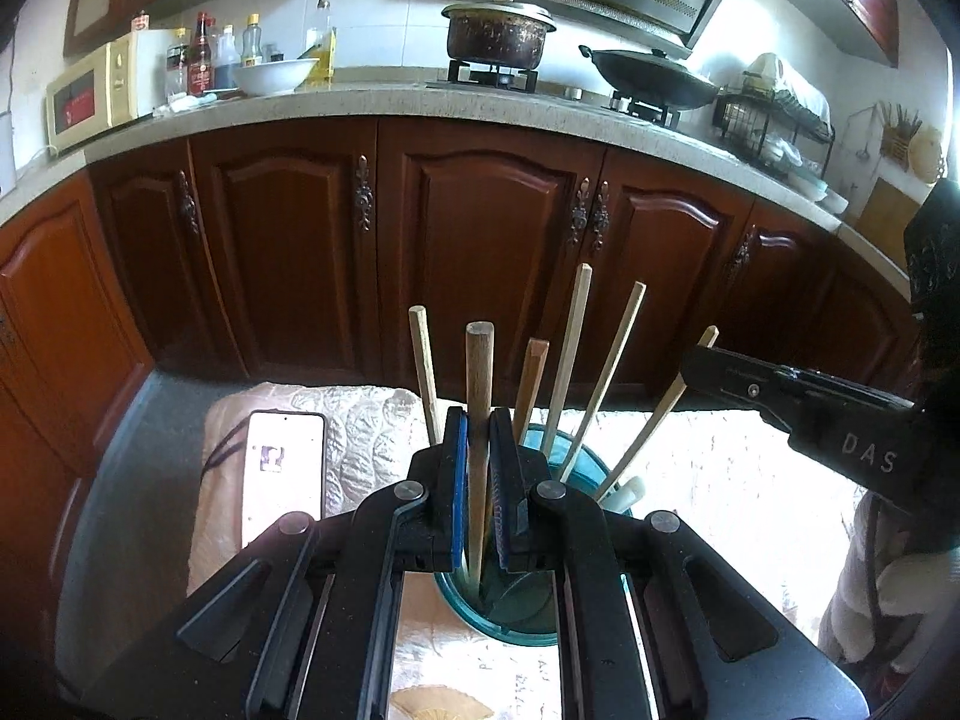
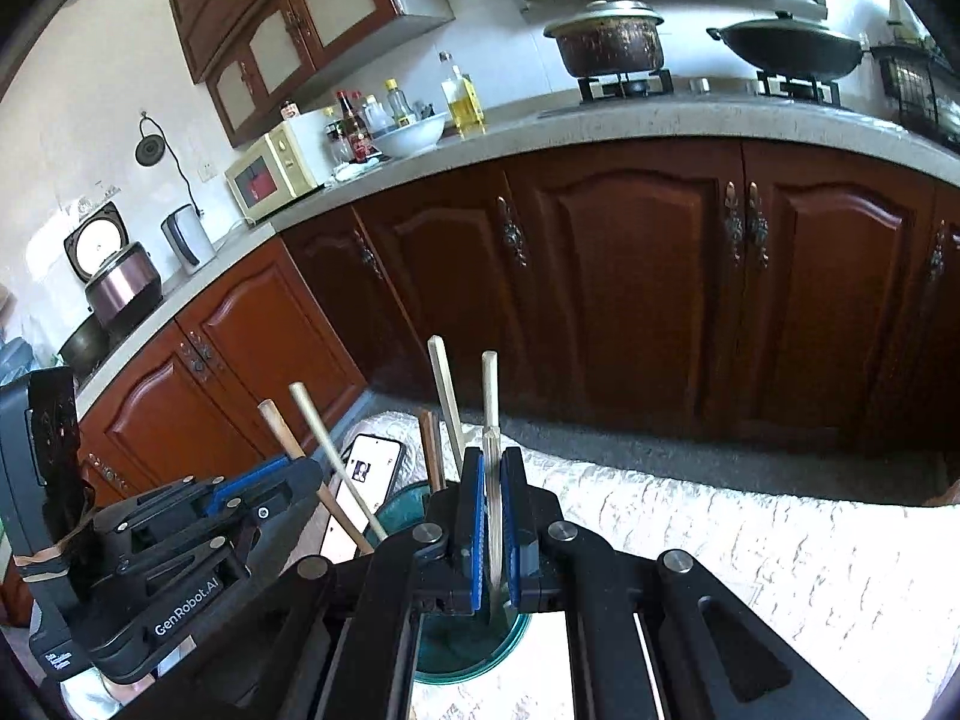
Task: Organize utensils
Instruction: 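Lower both chopsticks into the holder, then open both grippers and move them down toward the chopstick and metal spoon on the placemat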
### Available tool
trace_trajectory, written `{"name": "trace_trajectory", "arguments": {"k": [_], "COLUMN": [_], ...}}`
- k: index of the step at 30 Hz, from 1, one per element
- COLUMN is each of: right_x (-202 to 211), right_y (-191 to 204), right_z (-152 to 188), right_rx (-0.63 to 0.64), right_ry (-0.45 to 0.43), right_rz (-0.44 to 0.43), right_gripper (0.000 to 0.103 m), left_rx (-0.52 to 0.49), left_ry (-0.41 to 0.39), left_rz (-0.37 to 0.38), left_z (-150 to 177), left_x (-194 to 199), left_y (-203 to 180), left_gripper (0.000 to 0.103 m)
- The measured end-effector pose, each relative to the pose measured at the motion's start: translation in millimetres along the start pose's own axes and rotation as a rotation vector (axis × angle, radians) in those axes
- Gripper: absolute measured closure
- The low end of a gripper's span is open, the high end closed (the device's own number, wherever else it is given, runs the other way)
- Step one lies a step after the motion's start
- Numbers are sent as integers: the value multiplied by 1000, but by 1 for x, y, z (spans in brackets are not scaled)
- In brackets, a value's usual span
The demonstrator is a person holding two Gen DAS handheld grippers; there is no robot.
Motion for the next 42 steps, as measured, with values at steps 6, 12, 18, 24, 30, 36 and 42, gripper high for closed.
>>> {"name": "trace_trajectory", "arguments": {"k": [6, 12, 18, 24, 30, 36, 42], "right_x": [2, 9, 18, 36, 57, 77, 95], "right_y": [-4, -3, -5, -5, -14, -38, -68], "right_z": [1, 16, 42, 67, 95, 125, 156], "right_rx": [-10, 10, 27, 37, 32, -5, -48], "right_ry": [-6, -4, 1, -25, -43, -23, 11], "right_rz": [-5, -5, 29, 58, 104, 164, 216], "right_gripper": [70, 62, 56, 35, 31, 30, 29], "left_rx": [4, 22, 0, -37, -55, -73, -75], "left_ry": [2, -32, -52, -42, -30, -1, 46], "left_rz": [-7, 18, 8, -11, -6, -3, 20], "left_z": [0, 4, 14, 36, 59, 85, 107], "left_x": [3, 17, 32, 38, 43, 39, 29], "left_y": [1, 1, -4, -16, -30, -46, -61], "left_gripper": [96, 44, 24, 23, 23, 23, 23]}}
Point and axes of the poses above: each gripper's, at about its wrist camera, not at the fingertips, and x roughly against the way its jaws point, y to its left, z to its underside, the point moved 8 cm from there along -x, roughly the way its jaws point, and after that the axes turned 6 degrees about y, right-handed, at the moved point
